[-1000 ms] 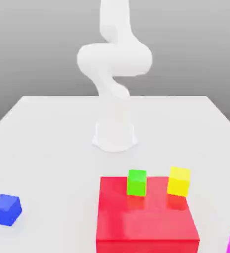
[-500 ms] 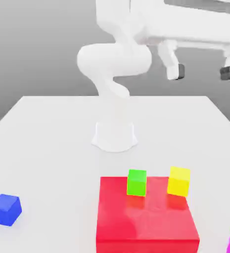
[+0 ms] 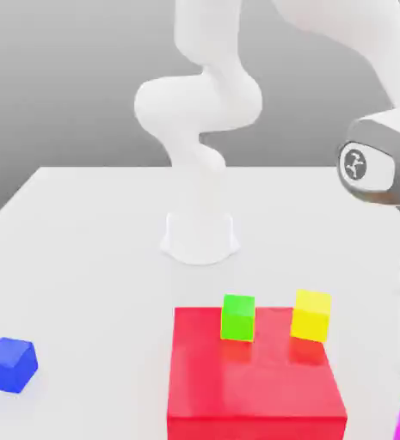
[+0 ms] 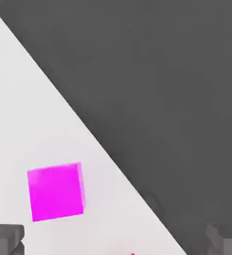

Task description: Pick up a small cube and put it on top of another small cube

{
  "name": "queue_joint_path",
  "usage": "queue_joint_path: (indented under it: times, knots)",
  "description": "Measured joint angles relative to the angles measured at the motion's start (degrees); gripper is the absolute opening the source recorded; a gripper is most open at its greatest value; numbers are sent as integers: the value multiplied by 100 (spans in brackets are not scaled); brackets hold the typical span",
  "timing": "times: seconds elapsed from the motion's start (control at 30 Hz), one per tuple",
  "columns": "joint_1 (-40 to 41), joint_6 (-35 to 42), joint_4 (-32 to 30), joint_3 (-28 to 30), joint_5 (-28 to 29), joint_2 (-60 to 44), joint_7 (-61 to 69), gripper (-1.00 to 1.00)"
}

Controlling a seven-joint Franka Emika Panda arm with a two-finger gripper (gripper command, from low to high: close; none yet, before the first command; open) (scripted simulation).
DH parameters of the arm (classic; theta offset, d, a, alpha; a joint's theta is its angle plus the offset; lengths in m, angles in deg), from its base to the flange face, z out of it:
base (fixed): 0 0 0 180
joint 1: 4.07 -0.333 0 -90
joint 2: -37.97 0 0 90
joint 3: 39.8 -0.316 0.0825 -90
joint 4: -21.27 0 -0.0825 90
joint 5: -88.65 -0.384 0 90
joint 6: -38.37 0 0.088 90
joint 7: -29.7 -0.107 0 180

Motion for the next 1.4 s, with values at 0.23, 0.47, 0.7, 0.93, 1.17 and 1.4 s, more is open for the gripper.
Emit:
queue_joint_path:
  times: [0.23, 0.47, 0.7, 0.93, 1.17, 1.4]
  knots:
    - [-274, -694, 243, 188, 319, -1170, -78, -100]
    - [-246, -577, 207, 148, 275, -1025, -43, -100]
    - [471, -87, -263, 444, -87, -60, 172, -100]
    - [1482, -122, -908, 1253, -446, 564, 339, -100]
    - [2611, -201, -1663, 2196, -897, 1255, 565, -100]
    - [3728, -823, -1717, 2517, -1764, 641, 1166, 100]
